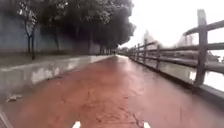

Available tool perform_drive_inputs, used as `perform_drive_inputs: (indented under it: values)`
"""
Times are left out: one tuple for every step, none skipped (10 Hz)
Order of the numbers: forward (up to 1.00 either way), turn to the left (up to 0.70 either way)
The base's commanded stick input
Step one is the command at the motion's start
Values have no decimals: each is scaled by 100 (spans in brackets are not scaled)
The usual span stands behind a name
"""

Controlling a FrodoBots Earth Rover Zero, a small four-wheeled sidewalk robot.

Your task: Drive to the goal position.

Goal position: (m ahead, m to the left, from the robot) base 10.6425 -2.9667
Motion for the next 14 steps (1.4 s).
perform_drive_inputs:
  values:
    - [50,7]
    - [50,7]
    - [50,7]
    - [50,7]
    - [50,7]
    - [50,7]
    - [50,7]
    - [50,7]
    - [50,7]
    - [50,7]
    - [50,6]
    - [50,7]
    - [50,7]
    - [50,7]
